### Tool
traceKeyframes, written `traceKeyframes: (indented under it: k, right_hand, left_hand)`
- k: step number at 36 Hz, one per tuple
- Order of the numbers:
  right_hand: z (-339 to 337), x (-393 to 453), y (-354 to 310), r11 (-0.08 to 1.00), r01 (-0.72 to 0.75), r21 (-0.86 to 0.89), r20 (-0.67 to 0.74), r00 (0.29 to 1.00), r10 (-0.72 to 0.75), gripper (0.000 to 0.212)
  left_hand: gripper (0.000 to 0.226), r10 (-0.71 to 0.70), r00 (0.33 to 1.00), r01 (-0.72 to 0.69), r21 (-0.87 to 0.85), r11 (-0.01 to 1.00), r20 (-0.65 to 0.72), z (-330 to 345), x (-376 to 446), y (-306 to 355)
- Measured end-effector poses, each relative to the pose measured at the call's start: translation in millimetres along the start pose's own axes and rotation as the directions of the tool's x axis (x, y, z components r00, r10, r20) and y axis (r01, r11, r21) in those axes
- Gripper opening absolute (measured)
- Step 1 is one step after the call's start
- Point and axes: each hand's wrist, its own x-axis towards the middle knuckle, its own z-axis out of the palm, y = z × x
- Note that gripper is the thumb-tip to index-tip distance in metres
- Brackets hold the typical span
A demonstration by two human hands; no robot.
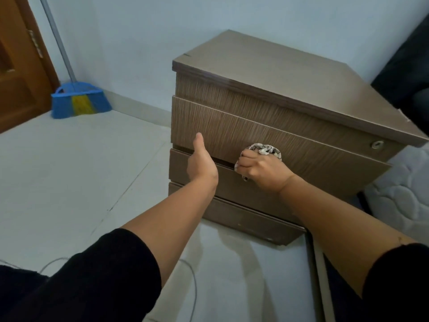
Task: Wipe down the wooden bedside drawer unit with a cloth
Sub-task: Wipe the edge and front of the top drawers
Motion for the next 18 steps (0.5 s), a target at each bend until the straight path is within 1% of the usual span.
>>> traceKeyframes:
  k: [5,9,12,14,18]
  right_hand:
    - [-2,-27,6,0.998,-0.055,0.006,-0.036,0.998,0.055,0.035]
    - [-4,-55,8,0.995,-0.094,0.008,-0.039,0.995,0.095,0.037]
    - [-6,-82,11,0.991,-0.131,0.017,-0.010,0.991,0.131,0.038]
    - [-6,-98,12,0.988,-0.154,0.012,0.022,0.988,0.154,0.039]
    - [-6,-123,16,0.980,-0.198,0.027,0.043,0.979,0.197,0.040]
  left_hand:
    - [0.065,0.006,1.000,-0.007,0.058,0.998,0.015,21,-19,-10]
    - [0.068,0.010,1.000,-0.013,0.137,0.990,0.021,36,-26,-20]
    - [0.068,0.049,0.998,-0.057,0.224,0.973,0.040,48,-33,-28]
    - [0.072,0.026,0.999,-0.033,0.212,0.977,0.036,55,-38,-35]
    - [0.071,0.041,0.998,-0.053,0.232,0.971,0.056,73,-50,-49]
